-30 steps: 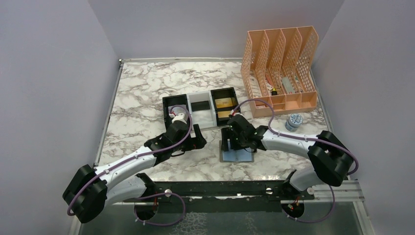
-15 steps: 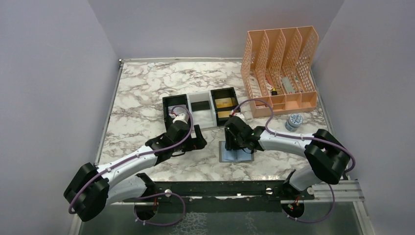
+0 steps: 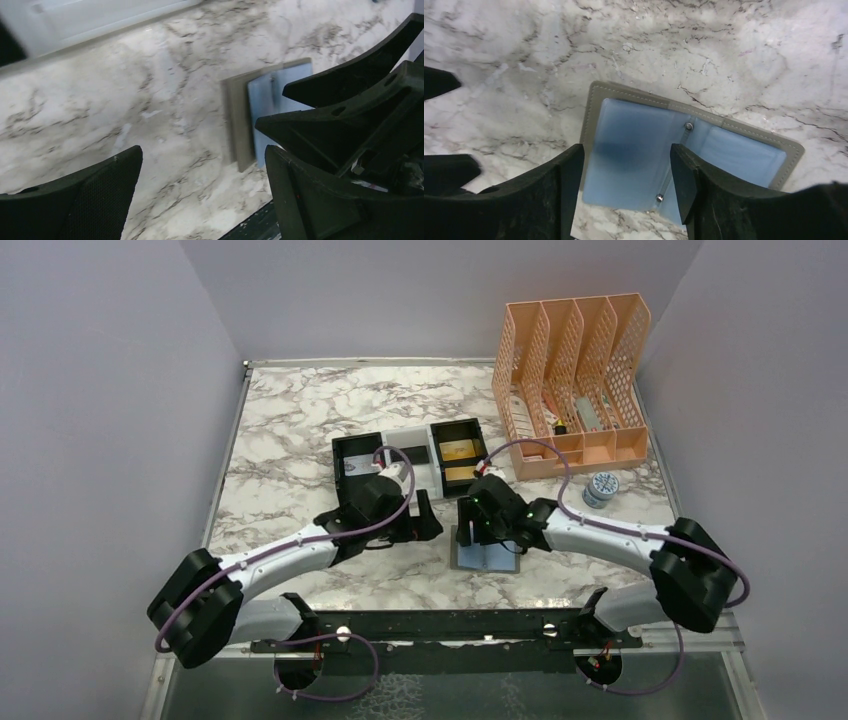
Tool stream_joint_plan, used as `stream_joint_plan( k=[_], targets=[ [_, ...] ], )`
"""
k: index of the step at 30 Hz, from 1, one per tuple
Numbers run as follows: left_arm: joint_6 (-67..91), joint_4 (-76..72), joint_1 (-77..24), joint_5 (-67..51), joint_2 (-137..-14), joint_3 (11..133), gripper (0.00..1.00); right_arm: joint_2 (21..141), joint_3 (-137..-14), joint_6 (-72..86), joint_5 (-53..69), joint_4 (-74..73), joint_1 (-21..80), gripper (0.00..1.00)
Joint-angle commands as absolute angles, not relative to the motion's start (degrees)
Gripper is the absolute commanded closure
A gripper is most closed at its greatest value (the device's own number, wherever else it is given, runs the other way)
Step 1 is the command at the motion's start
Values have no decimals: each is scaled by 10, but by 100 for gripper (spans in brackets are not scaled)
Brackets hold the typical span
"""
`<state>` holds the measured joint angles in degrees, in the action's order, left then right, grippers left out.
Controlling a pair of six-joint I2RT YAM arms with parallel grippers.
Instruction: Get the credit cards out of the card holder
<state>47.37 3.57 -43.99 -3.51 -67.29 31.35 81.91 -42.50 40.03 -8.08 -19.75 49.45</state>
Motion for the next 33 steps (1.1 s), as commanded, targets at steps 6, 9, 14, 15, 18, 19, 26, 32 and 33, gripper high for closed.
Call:
stream_joint_plan(
  k=[6,9,14,15,18,19,26,32,33],
  targets=[
    [470,-63,-521,-74,-785,389,17,709,-410,422,-146,-294,456,33],
    [480,-101,-538,-78,-816,394,21,682,-369,427,-103,-276,428,36],
    [482,-119,-551,-93,-858,414,30,661,-334,438,-71,-267,401,39],
    [480,-120,-552,-94,-862,417,31,661,-331,438,-72,-269,397,39],
    [476,-119,-555,-95,-872,425,37,663,-321,435,-67,-267,388,40],
    [476,-119,-557,-95,-875,427,39,663,-318,436,-63,-264,388,41],
    [474,-106,-560,-96,-899,432,46,684,-303,439,-44,-241,387,44],
    [478,-94,-564,-88,-918,427,51,678,-280,452,-11,-197,384,52],
    [479,-92,-565,-87,-919,425,52,675,-277,455,-1,-190,382,54]
  ],
)
